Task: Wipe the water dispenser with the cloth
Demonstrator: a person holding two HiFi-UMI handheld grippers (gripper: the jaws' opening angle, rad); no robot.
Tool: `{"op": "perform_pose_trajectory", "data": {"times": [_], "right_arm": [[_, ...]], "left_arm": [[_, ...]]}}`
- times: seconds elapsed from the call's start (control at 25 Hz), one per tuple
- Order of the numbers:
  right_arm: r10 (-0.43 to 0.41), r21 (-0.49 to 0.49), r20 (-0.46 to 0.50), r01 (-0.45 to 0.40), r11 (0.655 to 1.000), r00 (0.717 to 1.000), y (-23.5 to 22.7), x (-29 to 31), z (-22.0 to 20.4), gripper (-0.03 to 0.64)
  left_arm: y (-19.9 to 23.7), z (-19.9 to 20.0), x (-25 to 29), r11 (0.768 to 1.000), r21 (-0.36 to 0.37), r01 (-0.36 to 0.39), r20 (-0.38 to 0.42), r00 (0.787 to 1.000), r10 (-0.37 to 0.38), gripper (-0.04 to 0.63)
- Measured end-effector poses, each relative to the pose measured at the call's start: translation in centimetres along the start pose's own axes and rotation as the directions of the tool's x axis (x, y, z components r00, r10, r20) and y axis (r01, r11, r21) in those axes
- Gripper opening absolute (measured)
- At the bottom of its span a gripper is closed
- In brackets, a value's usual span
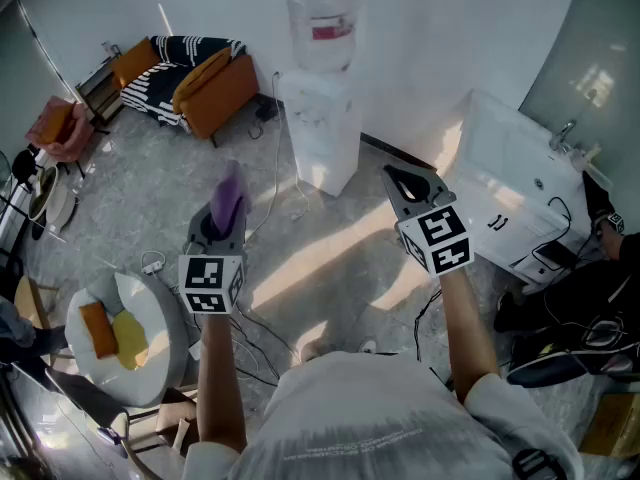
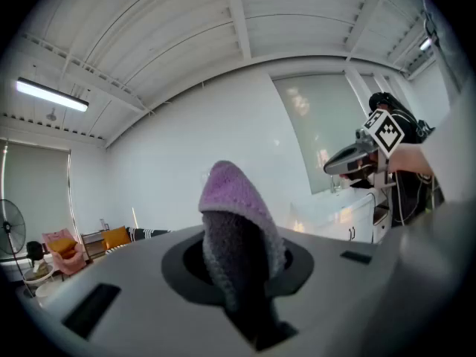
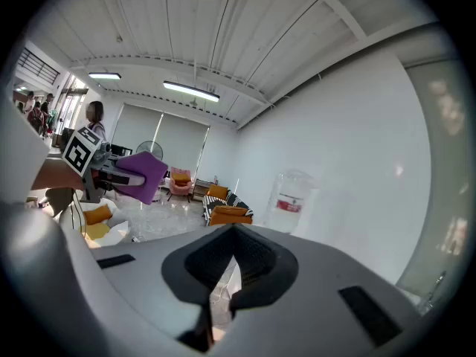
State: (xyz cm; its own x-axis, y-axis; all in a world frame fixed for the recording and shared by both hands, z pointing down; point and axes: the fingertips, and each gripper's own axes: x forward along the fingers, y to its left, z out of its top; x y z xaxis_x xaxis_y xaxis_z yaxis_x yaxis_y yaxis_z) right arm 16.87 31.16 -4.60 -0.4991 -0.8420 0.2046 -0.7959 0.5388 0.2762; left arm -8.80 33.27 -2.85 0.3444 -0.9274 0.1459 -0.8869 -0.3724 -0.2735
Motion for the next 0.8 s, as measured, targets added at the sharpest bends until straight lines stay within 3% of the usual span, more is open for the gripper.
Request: {"op": "perform_pose_trajectory", "data": {"times": [0.4, 0.8], "right_arm": [[0.046, 0.026, 0.056, -0.047, 0.999, 0.997, -3.2, -0.5, -1.5, 0.014], [0.135, 0.023, 0.033, -0.136, 0.99, 0.99, -6.8, -0.5, -5.4, 0.014]], "left_arm": [[-3.9, 0.1, 2.1, 1.0, -0.023, -0.009, -0.025, 1.0, 0.008, 0.071], [-7.9, -1.4, 4.2, 0.997, -0.062, -0.047, -0.091, 0.995, 0.041, 0.071]]}}
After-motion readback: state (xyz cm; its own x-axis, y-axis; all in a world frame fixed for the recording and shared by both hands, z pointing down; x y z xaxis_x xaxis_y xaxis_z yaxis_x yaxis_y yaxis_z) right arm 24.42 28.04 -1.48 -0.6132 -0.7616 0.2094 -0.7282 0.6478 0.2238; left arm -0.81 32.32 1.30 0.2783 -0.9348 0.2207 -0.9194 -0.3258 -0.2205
